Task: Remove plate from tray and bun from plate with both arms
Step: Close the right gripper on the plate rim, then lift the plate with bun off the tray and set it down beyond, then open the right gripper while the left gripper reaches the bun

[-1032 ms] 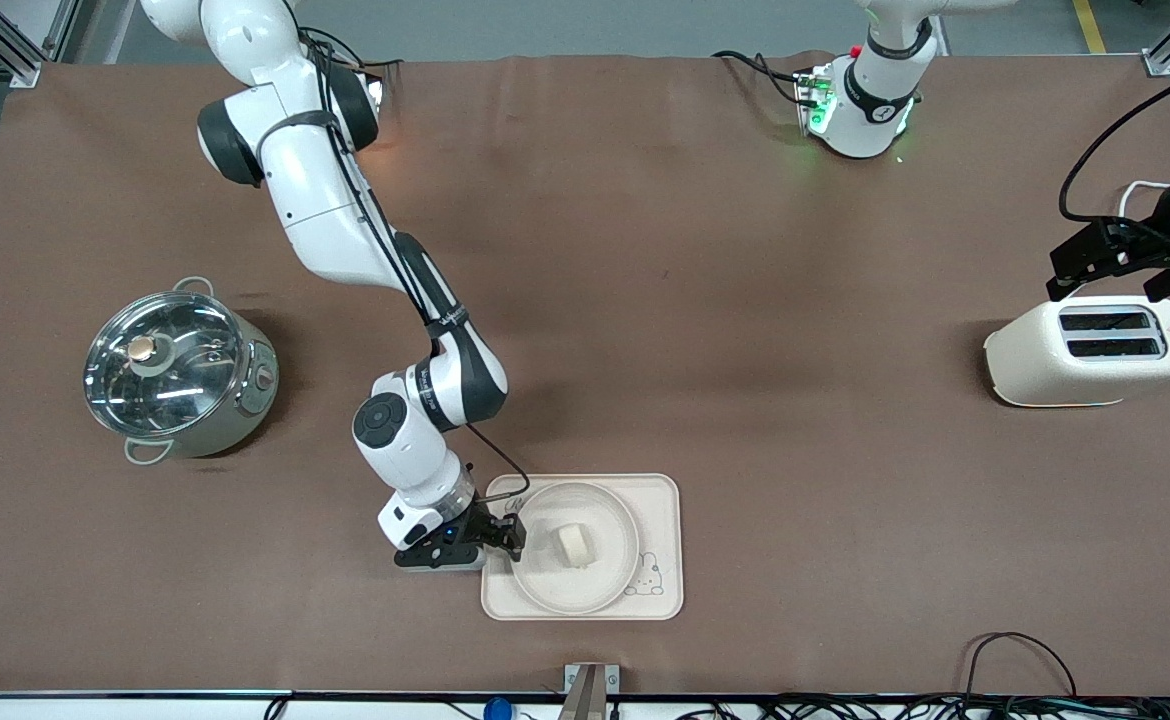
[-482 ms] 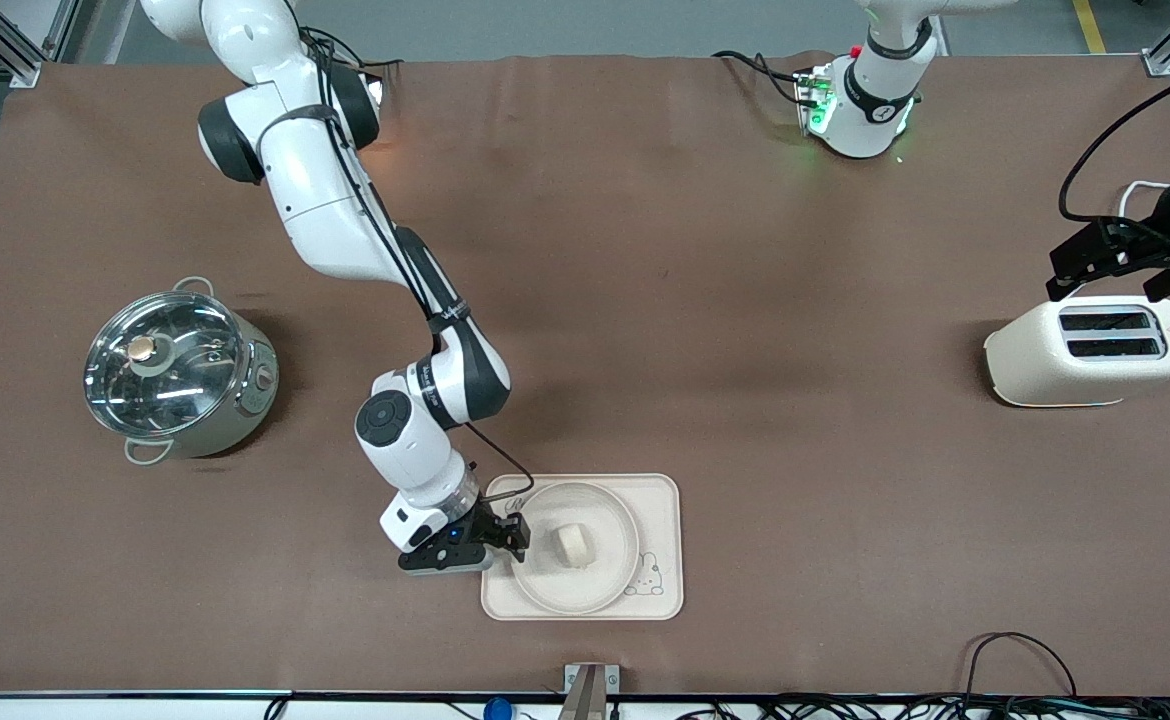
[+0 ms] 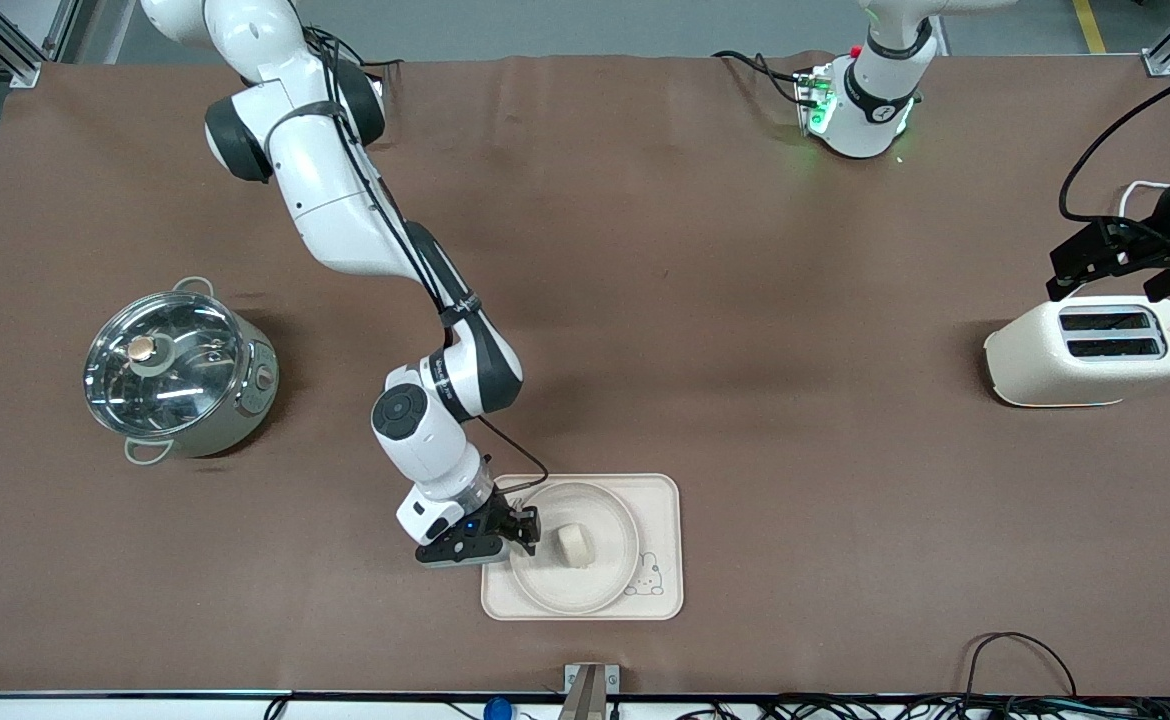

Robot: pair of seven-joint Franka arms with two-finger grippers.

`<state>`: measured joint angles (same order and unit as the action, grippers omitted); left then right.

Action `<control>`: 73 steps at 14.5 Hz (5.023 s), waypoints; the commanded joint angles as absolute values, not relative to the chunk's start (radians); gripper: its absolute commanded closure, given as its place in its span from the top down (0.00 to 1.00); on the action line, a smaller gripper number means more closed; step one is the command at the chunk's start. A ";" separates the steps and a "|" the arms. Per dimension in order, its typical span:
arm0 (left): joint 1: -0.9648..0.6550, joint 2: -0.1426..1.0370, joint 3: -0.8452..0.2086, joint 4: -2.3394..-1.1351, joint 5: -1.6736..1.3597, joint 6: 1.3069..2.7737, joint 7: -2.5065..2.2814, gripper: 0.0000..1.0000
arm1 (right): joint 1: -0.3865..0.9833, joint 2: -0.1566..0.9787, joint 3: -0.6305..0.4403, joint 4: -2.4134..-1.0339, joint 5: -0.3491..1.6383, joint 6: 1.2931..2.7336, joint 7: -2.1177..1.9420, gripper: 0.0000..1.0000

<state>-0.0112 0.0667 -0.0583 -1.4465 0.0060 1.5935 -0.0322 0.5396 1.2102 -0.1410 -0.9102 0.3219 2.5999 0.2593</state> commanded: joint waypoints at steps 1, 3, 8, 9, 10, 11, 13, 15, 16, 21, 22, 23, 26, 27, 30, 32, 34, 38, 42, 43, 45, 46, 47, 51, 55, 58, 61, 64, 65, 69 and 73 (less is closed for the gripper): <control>-0.008 0.063 -0.060 -1.442 0.011 1.585 -0.008 1.00 | 0.543 1.206 -0.137 -0.920 0.308 2.605 0.281 0.45; -0.009 0.061 -0.060 -1.440 0.011 1.583 -0.012 1.00 | 0.545 1.207 -0.135 -0.920 0.308 2.612 0.282 0.45; -0.009 0.061 -0.060 -1.440 0.012 1.583 -0.009 1.00 | 0.549 1.215 -0.137 -0.920 0.308 2.631 0.281 0.41; -0.009 0.060 -0.060 -1.440 0.012 1.583 -0.008 1.00 | 0.549 1.215 -0.137 -0.920 0.308 2.631 0.281 0.39; -0.009 0.061 -0.060 -1.440 0.012 1.582 -0.008 1.00 | 0.551 1.215 -0.137 -0.920 0.308 2.631 0.281 0.39; -0.009 0.061 -0.061 -1.440 0.014 1.582 -0.008 1.00 | 0.549 1.216 -0.137 -0.923 0.308 2.631 0.273 0.35; -0.012 0.060 -0.066 -1.440 0.014 1.583 -0.011 1.00 | 0.543 1.218 -0.137 -0.922 0.308 2.631 0.270 0.28; -0.015 0.060 -0.069 -1.439 0.015 1.582 -0.015 1.00 | 0.541 1.218 -0.137 -0.925 0.308 2.631 0.272 0.25; -0.017 0.058 -0.071 -1.440 0.015 1.582 -0.018 1.00 | 0.541 1.218 -0.137 -0.925 0.308 2.631 0.272 0.25; -0.017 0.058 -0.074 -1.439 0.018 1.583 -0.011 1.00 | 0.534 1.216 -0.137 -0.933 0.310 2.646 0.275 0.08; -0.017 0.057 -0.074 -1.439 0.018 1.582 -0.011 1.00 | 0.532 1.213 -0.135 -0.937 0.313 2.670 0.278 0.06; -0.017 0.058 -0.074 -1.439 0.018 1.582 -0.009 1.00 | 0.534 1.210 -0.135 -0.940 0.319 2.690 0.281 0.05; -0.015 0.058 -0.074 -1.439 0.020 1.582 -0.009 1.00 | 0.537 1.161 -0.130 -0.956 0.331 2.689 0.282 0.02; -0.017 0.058 -0.074 -1.439 0.020 1.582 -0.009 1.00 | 0.544 1.129 -0.117 -0.980 0.348 2.683 0.281 0.01; -0.015 0.058 -0.074 -1.439 0.020 1.582 -0.009 1.00 | 0.552 0.984 -0.078 -1.190 0.359 2.709 0.276 0.01; -0.014 0.057 -0.072 -1.439 0.021 1.582 -0.009 1.00 | 0.566 0.875 -0.043 -1.406 0.357 2.834 0.276 0.01; -0.012 0.057 -0.072 -1.440 0.021 1.582 -0.011 1.00 | 0.569 0.787 0.004 -1.607 0.357 2.969 0.275 0.00; -0.014 0.057 -0.074 -1.440 0.021 1.582 -0.012 1.00 | 0.571 0.669 0.072 -1.874 0.359 3.129 0.278 0.00; -0.014 0.055 -0.074 -1.440 0.021 1.582 -0.012 1.00 | 0.575 0.514 0.097 -2.094 0.359 3.148 0.282 0.00; -0.014 0.055 -0.074 -1.442 0.021 1.580 -0.012 1.00 | 0.583 0.514 0.101 -2.111 0.359 3.166 0.285 0.00; -0.015 0.055 -0.074 -1.442 0.021 1.572 -0.014 1.00 | 0.584 0.523 0.101 -2.115 0.359 3.185 0.282 0.00; -0.015 0.055 -0.074 -1.442 0.021 1.566 -0.012 1.00 | 0.584 0.535 0.101 -2.111 0.359 3.188 0.281 0.00; -0.015 0.055 -0.074 -1.442 0.021 1.565 -0.012 1.00 | 0.586 0.543 0.101 -2.108 0.357 3.191 0.281 0.00; -0.015 0.055 -0.074 -1.442 0.021 1.565 -0.012 1.00 | 0.598 0.590 0.101 -2.063 0.359 3.201 0.288 0.00; -0.014 0.055 -0.074 -1.442 0.021 1.563 -0.012 1.00 | 0.600 0.626 0.100 -2.049 0.356 3.203 0.276 0.00; -0.017 0.055 -0.074 -1.442 0.021 1.543 -0.018 1.00 | 0.600 0.627 0.100 -2.049 0.357 3.203 0.287 0.14; -0.017 0.055 -0.075 -1.442 0.021 1.539 -0.021 1.00 | 0.604 0.627 0.100 -2.049 0.357 3.201 0.288 0.34; -0.018 0.055 -0.100 -1.442 0.021 1.534 -0.026 1.00 | 0.601 0.586 0.100 -2.069 0.359 3.198 0.307 0.73; -0.017 0.055 -0.126 -1.442 0.020 1.522 -0.028 1.00 | 0.595 0.574 0.100 -2.083 0.359 3.198 0.311 0.83; -0.023 0.069 -0.195 -1.451 -0.004 1.485 -0.164 1.00 | 0.568 0.552 0.101 -2.045 0.359 3.183 0.316 1.00; -0.105 0.184 -0.282 -1.453 -0.032 1.642 -0.447 1.00 | 0.505 0.413 0.089 -2.002 0.357 2.864 0.316 1.00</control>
